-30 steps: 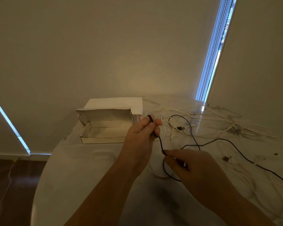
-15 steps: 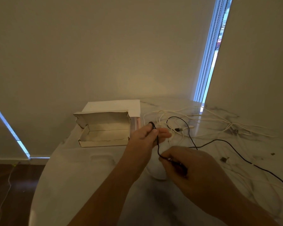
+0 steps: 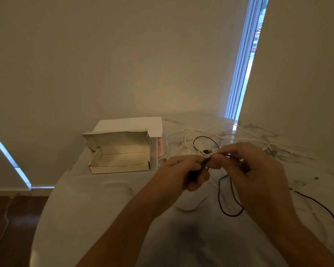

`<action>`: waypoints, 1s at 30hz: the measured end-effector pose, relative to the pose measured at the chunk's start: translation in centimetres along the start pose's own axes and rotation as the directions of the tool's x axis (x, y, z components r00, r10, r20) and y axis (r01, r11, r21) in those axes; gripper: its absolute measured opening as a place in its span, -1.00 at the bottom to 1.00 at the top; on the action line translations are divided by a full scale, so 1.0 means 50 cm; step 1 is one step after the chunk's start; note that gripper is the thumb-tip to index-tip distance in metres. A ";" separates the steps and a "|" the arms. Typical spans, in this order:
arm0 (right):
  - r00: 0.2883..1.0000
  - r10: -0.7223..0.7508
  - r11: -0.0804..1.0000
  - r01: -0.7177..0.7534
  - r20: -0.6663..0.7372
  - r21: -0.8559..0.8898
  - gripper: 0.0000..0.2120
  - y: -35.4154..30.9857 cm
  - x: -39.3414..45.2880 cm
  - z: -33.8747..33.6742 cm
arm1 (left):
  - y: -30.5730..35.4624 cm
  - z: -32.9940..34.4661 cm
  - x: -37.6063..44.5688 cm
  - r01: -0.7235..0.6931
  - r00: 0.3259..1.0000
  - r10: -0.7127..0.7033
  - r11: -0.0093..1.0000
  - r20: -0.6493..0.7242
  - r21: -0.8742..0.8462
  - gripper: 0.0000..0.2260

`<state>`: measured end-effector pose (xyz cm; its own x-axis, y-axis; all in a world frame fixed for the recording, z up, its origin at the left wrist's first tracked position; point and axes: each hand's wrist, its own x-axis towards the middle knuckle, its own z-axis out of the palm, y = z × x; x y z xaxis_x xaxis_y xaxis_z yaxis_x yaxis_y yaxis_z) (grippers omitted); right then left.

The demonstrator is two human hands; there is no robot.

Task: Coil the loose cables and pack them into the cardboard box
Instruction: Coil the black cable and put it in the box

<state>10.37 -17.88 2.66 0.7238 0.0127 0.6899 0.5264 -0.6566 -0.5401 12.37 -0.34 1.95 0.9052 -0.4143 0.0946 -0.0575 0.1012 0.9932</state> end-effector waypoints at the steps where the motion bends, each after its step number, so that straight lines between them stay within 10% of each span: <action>1: 1.000 0.004 1.000 -0.004 -0.001 0.000 -0.81 0.004 0.000 0.003 | 0.001 -0.001 0.001 0.009 1.000 -0.010 0.999 -0.008 -0.047 -0.68; 17: 0.979 0.151 0.987 -0.157 0.138 0.027 -0.77 0.019 -0.020 0.057 | -0.005 -0.026 0.013 0.016 1.000 -0.021 0.692 0.001 -0.722 -0.62; 30: 0.879 0.003 0.995 0.044 0.478 -0.086 -0.70 -0.042 -0.038 0.031 | -0.013 -0.050 0.027 -0.262 0.944 0.050 0.712 -0.325 -0.651 -0.80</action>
<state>8.56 -15.37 1.75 0.8506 0.3694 0.3743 0.5169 -0.7181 -0.4659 14.68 1.30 1.28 0.9889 -0.0918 0.1169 -0.0040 0.7696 0.6385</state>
